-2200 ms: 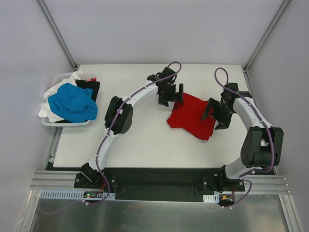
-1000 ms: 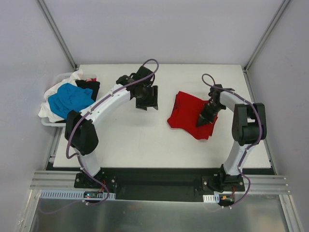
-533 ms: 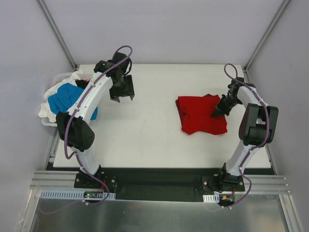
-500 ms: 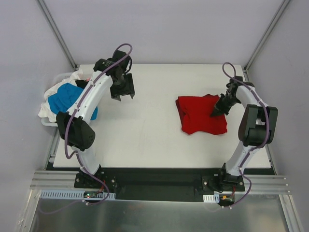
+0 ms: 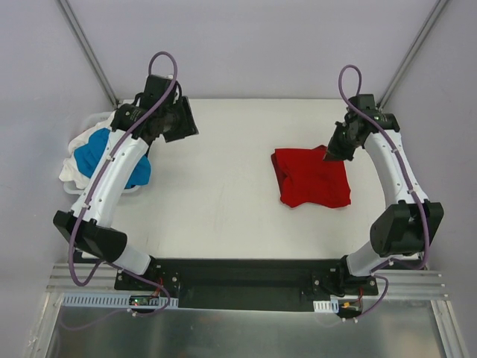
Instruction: Fold and stack the t-shirts
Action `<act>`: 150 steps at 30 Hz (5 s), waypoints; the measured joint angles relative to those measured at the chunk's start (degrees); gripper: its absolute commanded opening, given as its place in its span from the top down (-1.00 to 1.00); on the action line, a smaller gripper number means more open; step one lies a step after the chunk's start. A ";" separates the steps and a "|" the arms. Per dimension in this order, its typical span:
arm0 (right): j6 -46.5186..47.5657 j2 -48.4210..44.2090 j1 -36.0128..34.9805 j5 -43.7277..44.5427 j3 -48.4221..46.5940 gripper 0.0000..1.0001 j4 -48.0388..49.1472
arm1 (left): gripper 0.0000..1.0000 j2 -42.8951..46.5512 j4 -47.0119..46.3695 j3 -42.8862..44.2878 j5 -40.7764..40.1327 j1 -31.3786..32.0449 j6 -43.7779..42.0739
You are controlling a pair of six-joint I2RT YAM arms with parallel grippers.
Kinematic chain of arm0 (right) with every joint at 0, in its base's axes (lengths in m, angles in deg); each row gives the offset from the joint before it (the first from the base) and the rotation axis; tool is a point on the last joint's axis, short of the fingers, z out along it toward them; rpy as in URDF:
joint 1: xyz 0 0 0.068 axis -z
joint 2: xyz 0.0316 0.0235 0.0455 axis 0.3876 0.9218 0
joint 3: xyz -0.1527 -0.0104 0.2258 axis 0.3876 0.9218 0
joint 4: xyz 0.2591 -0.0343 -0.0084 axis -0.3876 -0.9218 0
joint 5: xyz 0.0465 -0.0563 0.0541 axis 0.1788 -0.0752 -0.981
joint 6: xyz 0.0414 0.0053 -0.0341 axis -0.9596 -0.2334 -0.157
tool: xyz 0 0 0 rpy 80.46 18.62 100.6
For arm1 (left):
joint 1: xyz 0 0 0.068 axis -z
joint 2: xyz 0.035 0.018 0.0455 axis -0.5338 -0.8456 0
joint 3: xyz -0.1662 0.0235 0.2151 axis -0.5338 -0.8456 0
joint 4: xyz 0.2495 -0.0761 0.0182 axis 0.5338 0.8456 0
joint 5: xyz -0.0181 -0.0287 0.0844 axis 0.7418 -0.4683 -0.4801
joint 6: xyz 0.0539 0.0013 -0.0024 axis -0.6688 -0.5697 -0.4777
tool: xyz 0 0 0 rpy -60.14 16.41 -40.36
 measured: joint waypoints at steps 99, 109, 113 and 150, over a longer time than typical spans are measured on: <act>1.99 40.44 2.19 -6.01 -17.40 0.99 -3.21 | 1.00 -23.74 6.99 3.87 -0.83 3.63 -4.00; 1.99 37.20 6.25 -7.48 -10.82 0.99 0.87 | 0.99 -24.11 7.72 3.91 -1.49 3.63 -3.65; 2.19 31.10 6.21 -7.06 -1.03 0.99 2.73 | 0.96 -24.70 7.74 4.72 -1.44 3.65 -3.63; 4.83 12.37 -10.60 9.38 -4.74 0.99 -5.11 | 1.00 -22.51 7.34 1.53 -2.75 3.13 -3.34</act>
